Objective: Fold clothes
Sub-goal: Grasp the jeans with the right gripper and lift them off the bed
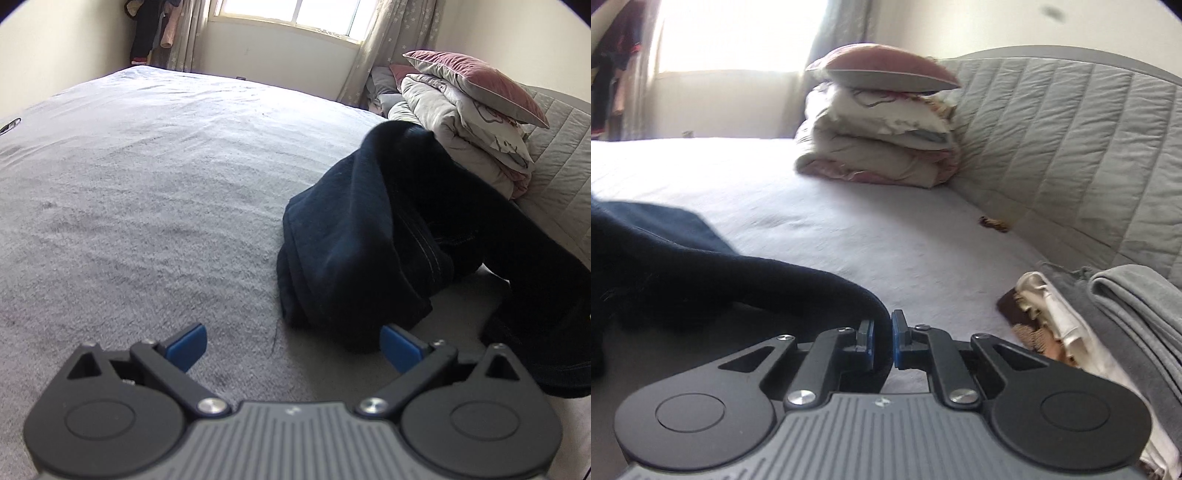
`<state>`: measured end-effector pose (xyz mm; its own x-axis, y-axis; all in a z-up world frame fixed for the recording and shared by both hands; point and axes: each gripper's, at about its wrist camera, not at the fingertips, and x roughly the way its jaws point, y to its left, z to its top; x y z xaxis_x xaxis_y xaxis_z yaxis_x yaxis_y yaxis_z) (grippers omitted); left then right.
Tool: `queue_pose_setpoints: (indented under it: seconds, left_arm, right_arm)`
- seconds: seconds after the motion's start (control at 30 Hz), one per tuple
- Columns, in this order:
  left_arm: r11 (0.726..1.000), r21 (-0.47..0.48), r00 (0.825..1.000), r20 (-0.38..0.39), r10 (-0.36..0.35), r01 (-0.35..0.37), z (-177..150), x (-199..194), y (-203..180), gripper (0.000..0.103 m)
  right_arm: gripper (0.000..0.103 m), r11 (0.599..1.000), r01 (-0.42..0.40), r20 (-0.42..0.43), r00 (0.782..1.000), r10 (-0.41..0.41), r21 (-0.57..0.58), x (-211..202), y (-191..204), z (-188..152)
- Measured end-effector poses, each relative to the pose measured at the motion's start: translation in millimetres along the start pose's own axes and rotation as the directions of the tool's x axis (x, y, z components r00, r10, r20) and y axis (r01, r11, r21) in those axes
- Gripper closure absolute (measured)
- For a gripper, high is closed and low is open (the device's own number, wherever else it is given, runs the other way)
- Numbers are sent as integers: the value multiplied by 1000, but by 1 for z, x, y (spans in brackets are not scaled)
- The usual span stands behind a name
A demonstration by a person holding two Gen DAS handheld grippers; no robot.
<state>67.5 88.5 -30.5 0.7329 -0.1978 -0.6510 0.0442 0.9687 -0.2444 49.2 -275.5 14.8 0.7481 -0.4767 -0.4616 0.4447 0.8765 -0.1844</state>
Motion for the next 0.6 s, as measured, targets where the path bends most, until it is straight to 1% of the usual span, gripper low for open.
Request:
queue_pose_setpoints:
  seconds: [0.07,0.13,0.2,0.3,0.4,0.47,0.5,0.57,0.6]
  left_arm:
    - [1000,3,1000,4,-4,4,1,1,1,2]
    - [1000,7,1000,5,-2,2,0,3,0,2]
    - [1000,10,1000,-9,-2,2,-1,6,-1,2]
    - [1000,23,1000,-21,-14,15,-2,9,-2,2]
    - [999,45,999,-34,-23,24,-3,9,-3,2]
    - [998,55,999,-45,-26,28,-3,10,-3,2]
    - [998,56,998,-52,-25,28,-3,10,-3,2]
    - [998,59,997,-65,-27,31,-3,11,-3,2]
    - [998,61,997,-71,-29,33,-3,11,-4,2]
  right_arm:
    - [94,1000,1,-11,1000,-1,26,6,-6,-3]
    - [93,999,0,-28,1000,1,33,13,-9,-7]
    - [93,1000,-2,-37,999,3,25,16,-7,-9]
    - [88,1000,4,-45,999,-3,17,16,-4,-10]
    - [77,1000,-9,-56,998,11,20,12,-1,-5]
    - [67,1000,-25,-64,998,25,9,8,0,-4]
    - [65,999,-32,-66,997,33,7,6,0,-4]
    - [52,999,-46,-69,997,46,9,1,-2,-3]
    - [49,998,-58,-67,996,59,16,-3,-3,-3]
